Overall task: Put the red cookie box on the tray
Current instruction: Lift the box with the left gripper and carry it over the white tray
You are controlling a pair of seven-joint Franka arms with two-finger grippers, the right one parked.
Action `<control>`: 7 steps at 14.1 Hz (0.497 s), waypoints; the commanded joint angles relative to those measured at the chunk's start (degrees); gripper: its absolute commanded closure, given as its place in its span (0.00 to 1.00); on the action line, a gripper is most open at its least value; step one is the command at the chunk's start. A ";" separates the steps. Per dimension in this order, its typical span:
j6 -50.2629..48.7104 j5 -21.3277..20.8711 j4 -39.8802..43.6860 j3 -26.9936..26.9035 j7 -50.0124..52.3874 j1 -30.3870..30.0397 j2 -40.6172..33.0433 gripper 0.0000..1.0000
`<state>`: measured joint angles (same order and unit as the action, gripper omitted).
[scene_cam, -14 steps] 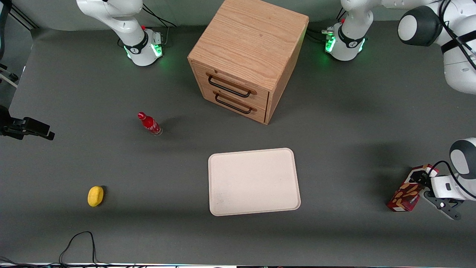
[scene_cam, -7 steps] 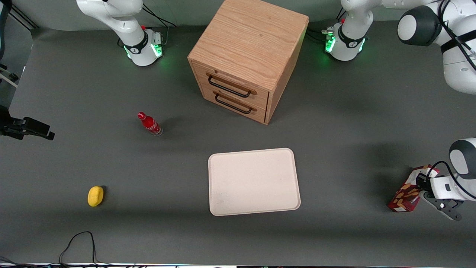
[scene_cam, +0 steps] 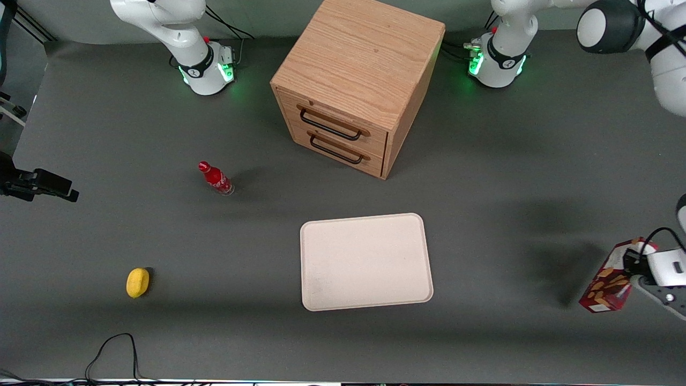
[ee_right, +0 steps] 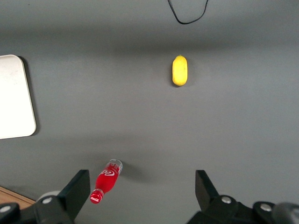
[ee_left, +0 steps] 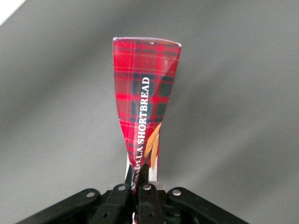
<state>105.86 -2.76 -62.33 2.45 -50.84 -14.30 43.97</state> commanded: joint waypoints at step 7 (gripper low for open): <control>-15.33 1.44 3.00 -0.61 1.53 -0.20 -17.24 1.00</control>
<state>91.49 -2.17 -58.00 2.12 -50.03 -14.49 28.68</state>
